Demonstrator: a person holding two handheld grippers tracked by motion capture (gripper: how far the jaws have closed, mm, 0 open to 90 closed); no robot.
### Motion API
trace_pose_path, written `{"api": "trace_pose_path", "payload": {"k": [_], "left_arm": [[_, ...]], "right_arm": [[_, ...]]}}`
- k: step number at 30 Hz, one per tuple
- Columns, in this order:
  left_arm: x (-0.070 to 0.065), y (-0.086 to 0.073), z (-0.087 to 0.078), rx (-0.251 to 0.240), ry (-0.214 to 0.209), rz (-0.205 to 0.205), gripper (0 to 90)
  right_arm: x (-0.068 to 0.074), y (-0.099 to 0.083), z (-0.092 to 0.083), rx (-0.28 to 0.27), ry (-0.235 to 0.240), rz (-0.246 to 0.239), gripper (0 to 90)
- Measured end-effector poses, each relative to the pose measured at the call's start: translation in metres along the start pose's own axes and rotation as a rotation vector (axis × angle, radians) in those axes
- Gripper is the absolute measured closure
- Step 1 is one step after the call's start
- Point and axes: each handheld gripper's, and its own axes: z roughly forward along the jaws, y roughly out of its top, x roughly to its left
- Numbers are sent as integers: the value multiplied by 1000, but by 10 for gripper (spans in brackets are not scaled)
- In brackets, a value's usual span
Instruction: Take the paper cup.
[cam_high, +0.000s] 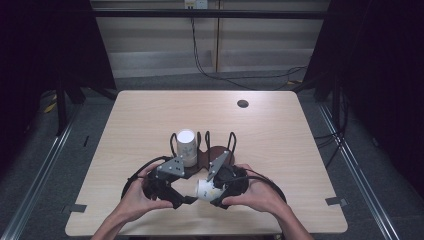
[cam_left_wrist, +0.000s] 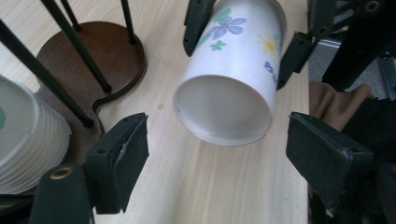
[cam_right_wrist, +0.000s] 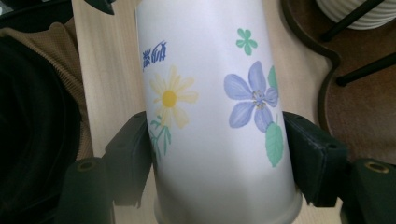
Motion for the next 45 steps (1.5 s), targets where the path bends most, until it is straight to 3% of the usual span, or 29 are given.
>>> {"api": "trace_pose_path", "payload": {"k": [8,10,14,17,22,34,37,39,45], "left_arm": [[-1,2,5,22,-23,-15,218],[-2,4,6,33,-39,-4,250],[-2,4,9,40,-50,-18,263],[-1,3,9,30,-78,-17,337],[-1,3,8,24,-76,-21,349],[0,3,11,40,-91,-19,277],[-2,3,10,34,-99,-16,332],[-2,4,10,30,-85,-13,335],[-2,4,10,45,-100,-14,357]], "right_arm": [[4,1,2,7,5,-19,304],[4,2,2,3,4,-35,304],[7,6,2,7,6,-47,304],[9,9,3,0,4,-60,304],[10,11,4,9,4,-59,305],[13,18,4,-17,6,-83,306],[13,18,5,-14,5,-89,306],[13,17,4,-18,3,-85,308],[13,16,6,-25,12,-87,295]]}}
